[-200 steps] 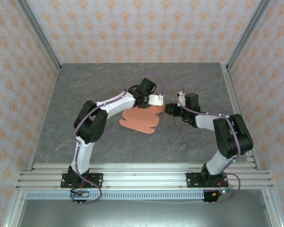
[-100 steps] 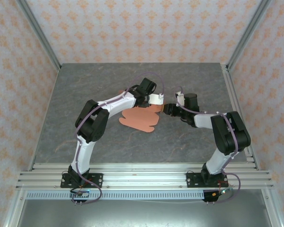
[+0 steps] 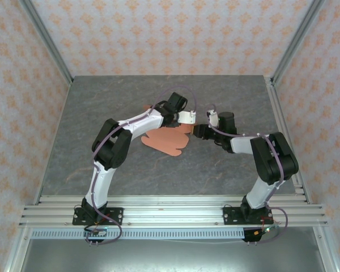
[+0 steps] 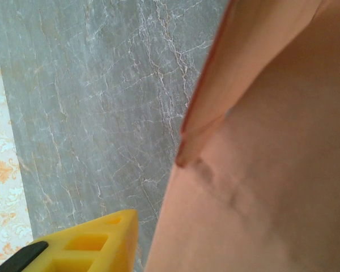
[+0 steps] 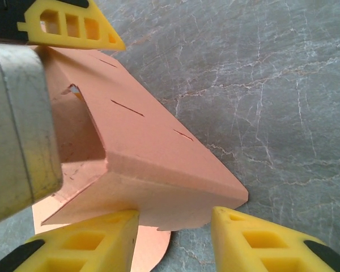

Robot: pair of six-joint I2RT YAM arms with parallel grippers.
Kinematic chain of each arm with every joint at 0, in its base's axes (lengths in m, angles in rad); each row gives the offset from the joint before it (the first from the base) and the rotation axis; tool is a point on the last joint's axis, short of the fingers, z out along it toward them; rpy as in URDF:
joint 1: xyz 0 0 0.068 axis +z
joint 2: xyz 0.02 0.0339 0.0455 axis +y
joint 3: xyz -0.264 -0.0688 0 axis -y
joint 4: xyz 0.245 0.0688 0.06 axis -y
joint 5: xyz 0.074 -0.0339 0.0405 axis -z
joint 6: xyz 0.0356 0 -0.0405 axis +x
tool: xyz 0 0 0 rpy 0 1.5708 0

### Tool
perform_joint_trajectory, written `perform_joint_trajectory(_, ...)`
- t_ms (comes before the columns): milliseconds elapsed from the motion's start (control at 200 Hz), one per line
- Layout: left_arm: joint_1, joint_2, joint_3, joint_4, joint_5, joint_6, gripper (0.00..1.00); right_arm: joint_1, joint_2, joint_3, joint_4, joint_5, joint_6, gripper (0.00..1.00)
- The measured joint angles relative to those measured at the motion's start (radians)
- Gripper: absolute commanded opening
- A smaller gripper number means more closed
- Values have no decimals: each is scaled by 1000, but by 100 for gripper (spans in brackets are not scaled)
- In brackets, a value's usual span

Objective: Fold the paper box

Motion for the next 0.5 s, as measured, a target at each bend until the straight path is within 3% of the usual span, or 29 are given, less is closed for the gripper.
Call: perform_joint_trajectory(500,-1,20,31,-16,-9,-17,35,24,30,-57,129,17,-8,41)
